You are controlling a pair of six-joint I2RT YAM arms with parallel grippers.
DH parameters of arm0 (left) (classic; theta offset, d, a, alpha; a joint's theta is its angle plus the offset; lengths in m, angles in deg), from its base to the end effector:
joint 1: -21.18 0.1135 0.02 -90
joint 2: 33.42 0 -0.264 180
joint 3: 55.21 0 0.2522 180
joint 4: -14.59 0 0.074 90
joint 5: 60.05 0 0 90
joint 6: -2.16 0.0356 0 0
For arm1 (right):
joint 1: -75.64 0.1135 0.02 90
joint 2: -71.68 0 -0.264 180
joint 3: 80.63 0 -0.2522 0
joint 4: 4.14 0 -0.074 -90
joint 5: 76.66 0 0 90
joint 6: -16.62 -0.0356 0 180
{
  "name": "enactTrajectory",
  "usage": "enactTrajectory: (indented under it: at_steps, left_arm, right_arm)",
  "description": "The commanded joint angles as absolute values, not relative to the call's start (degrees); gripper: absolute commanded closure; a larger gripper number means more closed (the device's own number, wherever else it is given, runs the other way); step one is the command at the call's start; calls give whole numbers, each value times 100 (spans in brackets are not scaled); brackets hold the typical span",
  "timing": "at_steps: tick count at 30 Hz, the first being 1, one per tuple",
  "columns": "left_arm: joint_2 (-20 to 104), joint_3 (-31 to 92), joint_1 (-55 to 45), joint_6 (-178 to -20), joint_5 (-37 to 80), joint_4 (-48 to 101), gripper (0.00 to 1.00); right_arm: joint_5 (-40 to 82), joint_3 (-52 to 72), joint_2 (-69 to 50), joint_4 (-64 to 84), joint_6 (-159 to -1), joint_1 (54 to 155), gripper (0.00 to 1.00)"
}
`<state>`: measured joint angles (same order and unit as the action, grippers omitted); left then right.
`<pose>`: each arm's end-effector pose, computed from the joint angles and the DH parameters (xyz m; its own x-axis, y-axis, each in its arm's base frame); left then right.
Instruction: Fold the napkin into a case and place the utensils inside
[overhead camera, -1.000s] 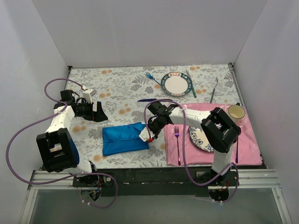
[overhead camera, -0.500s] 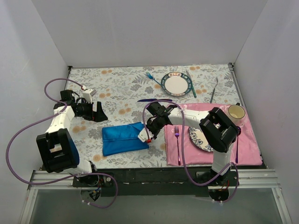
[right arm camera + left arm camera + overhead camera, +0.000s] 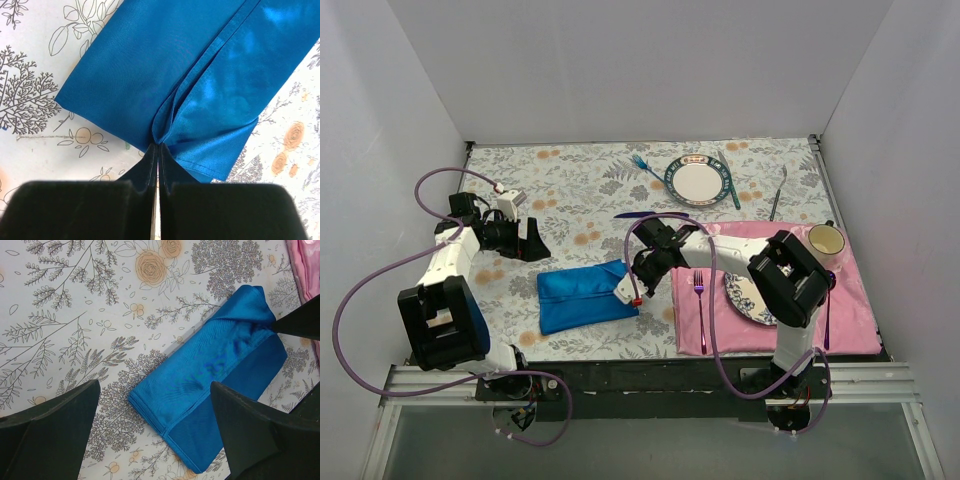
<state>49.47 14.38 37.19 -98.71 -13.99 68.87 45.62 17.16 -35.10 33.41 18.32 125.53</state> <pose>0.2671 0.0509 0.2253 -0.8831 -0.3947 -0.2536 -0.1128 0.7033 -0.7019 0.2266 0.2985 0.1694 0.8240 -0.3335 -0.4580 -0.5453 -0.6862 -0.4814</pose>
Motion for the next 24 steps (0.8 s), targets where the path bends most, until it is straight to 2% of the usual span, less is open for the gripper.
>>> enactTrajectory:
  at_steps: [1, 11, 17, 20, 21, 23, 24]
  left_arm:
    - [4621, 1375, 3726, -9760, -1426, 6913, 8]
    - [4568, 1418, 3726, -9321, -1715, 7387, 12]
    - [4779, 1664, 3543, -8811, -2523, 8274, 18]
    - [4981, 1639, 3341, -8880, -2926, 8451, 30]
    - [5034, 1612, 3279, -8950, -3059, 8434, 39]
    - [5131, 1498, 3103, -9433, -3392, 8129, 49]
    - [5140, 1350, 2998, -9626, -3421, 7952, 58]
  right_arm:
    - [4665, 1793, -3116, 3537, 2083, 12486, 99]
    - [4648, 1925, -3273, 3573, 2347, 12363, 99]
    - [4551, 2109, -3467, 3336, 2400, 12363, 99]
    - [4525, 2145, -3537, 3283, 2479, 12363, 99]
    - [4525, 2162, -3537, 3265, 2488, 12363, 99]
    - [4525, 2189, -3546, 3248, 2549, 12363, 99]
    - [4534, 2197, -3546, 3239, 2584, 12372, 99]
